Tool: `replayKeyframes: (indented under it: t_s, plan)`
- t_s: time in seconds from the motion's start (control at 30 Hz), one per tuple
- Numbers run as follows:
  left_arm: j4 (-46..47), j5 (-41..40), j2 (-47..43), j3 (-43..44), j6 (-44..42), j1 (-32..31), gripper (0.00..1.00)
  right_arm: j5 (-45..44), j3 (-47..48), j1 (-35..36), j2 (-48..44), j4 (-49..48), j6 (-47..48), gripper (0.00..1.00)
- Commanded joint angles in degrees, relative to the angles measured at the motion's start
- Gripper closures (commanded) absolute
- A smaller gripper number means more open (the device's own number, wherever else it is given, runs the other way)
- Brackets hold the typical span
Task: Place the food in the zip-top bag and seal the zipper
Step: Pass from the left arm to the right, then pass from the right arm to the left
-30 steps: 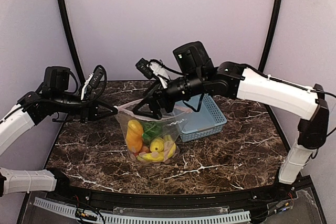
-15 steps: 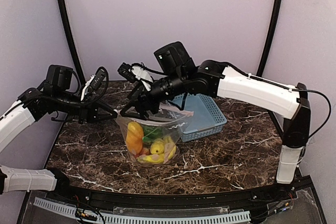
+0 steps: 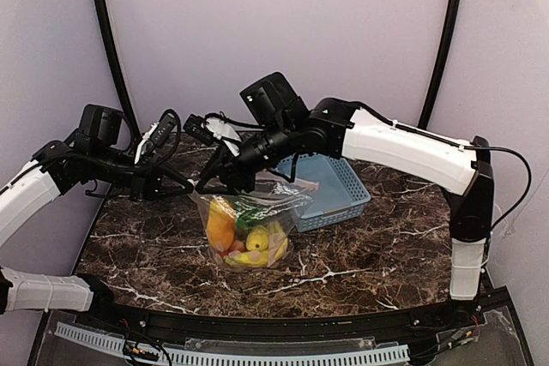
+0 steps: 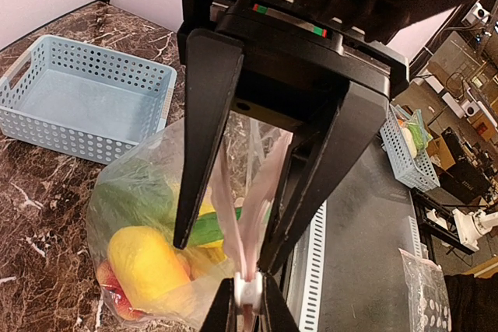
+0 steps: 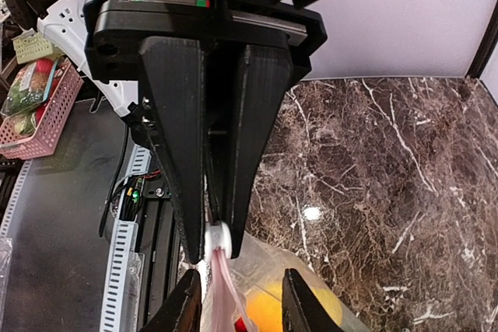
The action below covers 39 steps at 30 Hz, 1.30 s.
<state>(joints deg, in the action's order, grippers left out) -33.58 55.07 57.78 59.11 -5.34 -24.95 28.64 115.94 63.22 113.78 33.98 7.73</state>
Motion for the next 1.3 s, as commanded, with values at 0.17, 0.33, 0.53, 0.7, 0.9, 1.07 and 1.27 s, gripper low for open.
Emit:
replayKeyframes:
  t_s: [0.17,0.33,0.53,0.7,0.9,1.07,1.27]
  plan:
    - [3.1,0.2,-1.7,0.2,1.4,0.2,0.92,-1.3,-0.6,0.7,-0.8,-0.8,-1.0,1.00]
    - [12.4,-3.0,-5.4,-5.7,7.8,0.2,0.35,-1.6,-5.1,0.5,-4.4,-6.3,-2.8,1.00]
    - [19.9,-3.1,-8.3,-12.0,13.7,0.2,0.32,-1.8,-6.9,0.4,-6.0,-8.1,-4.0,1.00]
    - [22.6,-2.8,-9.1,-13.4,15.5,0.2,0.56,-2.1,-7.5,0.5,-6.0,-8.1,-4.6,1.00]
    - [23.1,-3.2,-8.6,-13.4,15.4,0.2,0.78,-1.9,-7.6,0.5,-6.0,-8.0,-5.1,1.00]
    - [23.4,-3.2,-8.5,-13.5,15.6,0.2,0.90,-2.1,-7.8,0.5,-6.4,-8.1,-5.4,1.00]
    - [22.8,-3.1,-8.4,-13.7,15.2,0.2,0.77,-2.2,-7.5,0.4,-6.5,-8.1,-5.5,1.00]
